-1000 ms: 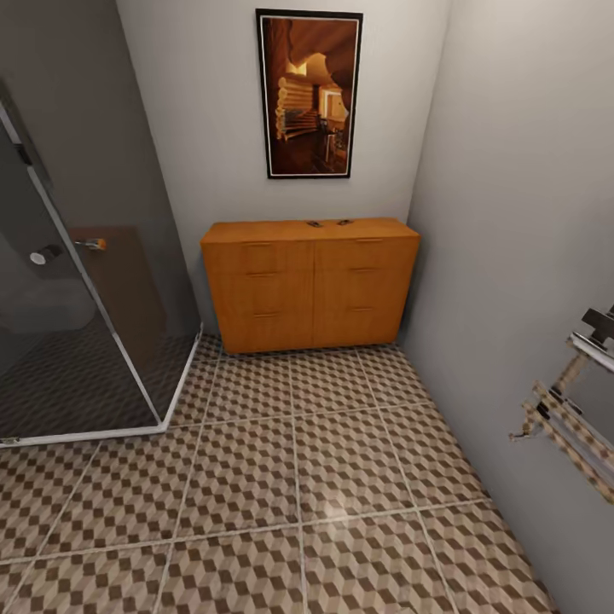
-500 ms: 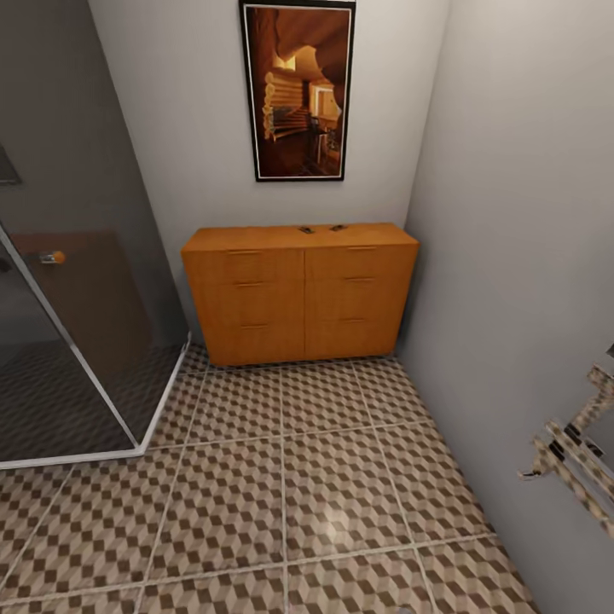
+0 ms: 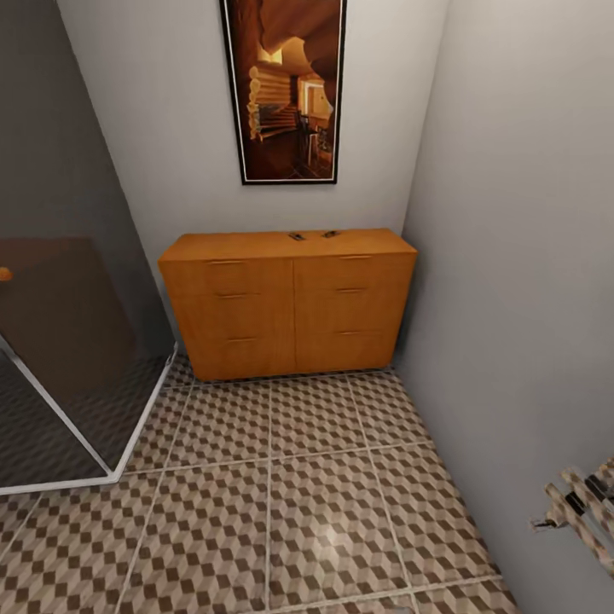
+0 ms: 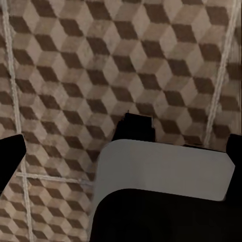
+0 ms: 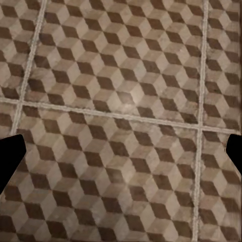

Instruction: Take the four mousetraps from the cabinet in the bathroom and place them on the bathroom floor. Make sure all four end up on the same floor surface, and ensure that at least two of them are either under or directly next to the same bathroom sink.

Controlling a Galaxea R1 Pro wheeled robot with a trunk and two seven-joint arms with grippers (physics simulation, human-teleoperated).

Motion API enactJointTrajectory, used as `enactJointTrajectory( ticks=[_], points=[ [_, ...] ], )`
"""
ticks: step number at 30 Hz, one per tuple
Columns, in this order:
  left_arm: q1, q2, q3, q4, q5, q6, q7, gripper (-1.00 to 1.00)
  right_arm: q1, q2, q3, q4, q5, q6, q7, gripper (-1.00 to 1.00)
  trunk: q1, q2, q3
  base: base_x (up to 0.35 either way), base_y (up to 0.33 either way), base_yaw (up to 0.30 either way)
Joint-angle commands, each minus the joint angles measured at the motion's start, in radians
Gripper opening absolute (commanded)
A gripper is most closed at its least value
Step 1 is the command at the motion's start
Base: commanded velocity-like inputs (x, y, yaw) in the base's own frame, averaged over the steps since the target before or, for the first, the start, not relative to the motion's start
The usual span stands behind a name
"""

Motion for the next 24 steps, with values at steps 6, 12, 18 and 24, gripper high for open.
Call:
enactJointTrajectory(
  ticks=[6, 12, 18, 24],
  points=[
    [-0.001, 0.001, -0.008, -0.003, 0.006, -0.001, 0.009, 1.00, -0.001, -0.002, -0.006, 0.001, 0.011, 0.000, -0.007, 1.00, 0.001, 0.000, -0.001, 0.325, -0.145, 0.000],
    [-0.001, -0.004, -0.008, -0.009, 0.006, -0.001, 0.010, 1.00, -0.001, -0.003, -0.006, 0.001, 0.011, -0.003, -0.007, 1.00, 0.001, 0.000, -0.001, 0.273, -0.111, 0.000],
    [-0.001, -0.018, -0.007, -0.013, 0.007, -0.003, 0.009, 1.00, -0.001, -0.001, -0.006, 0.001, 0.012, -0.001, -0.007, 1.00, 0.001, 0.000, -0.001, 0.012, -0.002, 0.000],
    [-0.001, -0.018, -0.005, -0.011, 0.007, -0.007, 0.007, 1.00, -0.001, -0.001, -0.006, 0.001, 0.012, 0.001, -0.007, 1.00, 0.001, 0.000, -0.001, 0.000, 0.000, 0.000]
  ],
)
